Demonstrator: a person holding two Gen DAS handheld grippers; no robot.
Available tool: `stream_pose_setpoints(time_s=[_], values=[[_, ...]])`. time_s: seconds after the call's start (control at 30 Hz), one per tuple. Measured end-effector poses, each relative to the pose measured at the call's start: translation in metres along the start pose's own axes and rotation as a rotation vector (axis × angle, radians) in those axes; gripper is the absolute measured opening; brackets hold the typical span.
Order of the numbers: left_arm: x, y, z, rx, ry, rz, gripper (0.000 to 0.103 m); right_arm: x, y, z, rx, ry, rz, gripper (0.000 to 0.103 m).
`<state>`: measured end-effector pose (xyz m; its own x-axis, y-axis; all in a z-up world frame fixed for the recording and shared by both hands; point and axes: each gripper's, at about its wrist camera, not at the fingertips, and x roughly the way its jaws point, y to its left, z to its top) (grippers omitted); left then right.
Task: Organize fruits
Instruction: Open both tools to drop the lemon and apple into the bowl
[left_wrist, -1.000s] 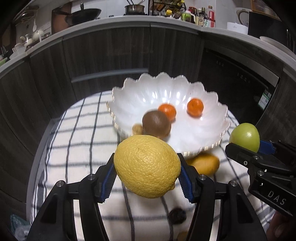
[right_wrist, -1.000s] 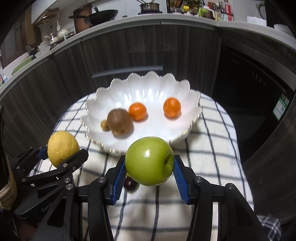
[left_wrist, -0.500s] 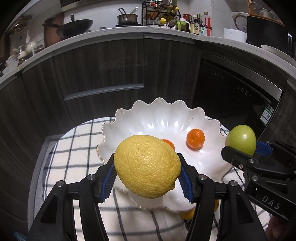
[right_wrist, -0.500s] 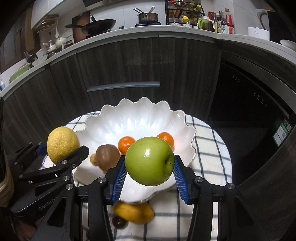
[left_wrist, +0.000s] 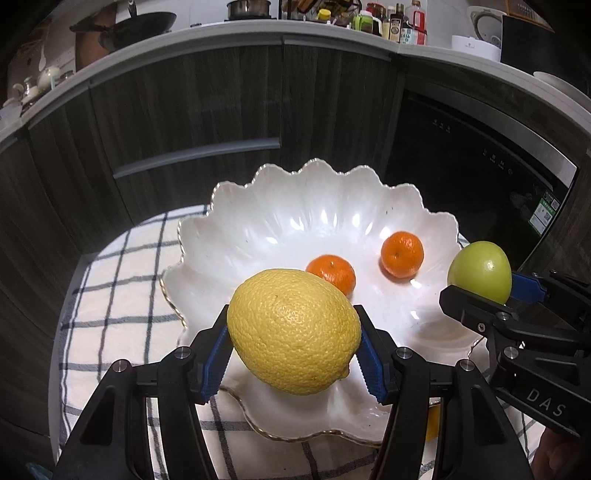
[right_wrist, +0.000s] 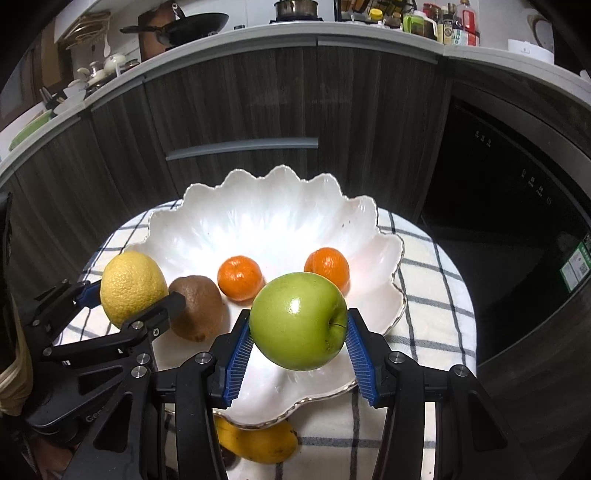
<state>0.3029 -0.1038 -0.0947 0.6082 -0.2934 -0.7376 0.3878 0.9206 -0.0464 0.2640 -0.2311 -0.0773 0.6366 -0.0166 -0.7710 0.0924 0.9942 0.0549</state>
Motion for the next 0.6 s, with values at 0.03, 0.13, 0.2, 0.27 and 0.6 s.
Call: stream_pose_setpoints(time_s=[0.03,0.13,0.2,0.27,0.6], values=[[0.001,0.0,-0.001,-0.001,0.008,-0.001,0.06,0.001,-0.001,0.0,0.001,0.003,0.001,0.05],[0.004,0.0,-0.002,-0.005,0.03,-0.004,0.06,0.003,0.0,0.001,-0.002,0.015,0.006,0.05],[0.005,0.0,-0.003,-0.007,0.038,-0.002,0.061,0.003,0.001,0.001,-0.009,0.019,-0.001,0.05],[0.002,0.001,-0.003,-0.009,0.025,0.004,0.065,0.001,0.002,0.001,-0.01,0.019,-0.011,0.051],[-0.02,0.003,0.007,0.025,-0.053,0.092,0.09,-0.015,-0.003,0.007,-0.013,-0.05,-0.122,0.083]])
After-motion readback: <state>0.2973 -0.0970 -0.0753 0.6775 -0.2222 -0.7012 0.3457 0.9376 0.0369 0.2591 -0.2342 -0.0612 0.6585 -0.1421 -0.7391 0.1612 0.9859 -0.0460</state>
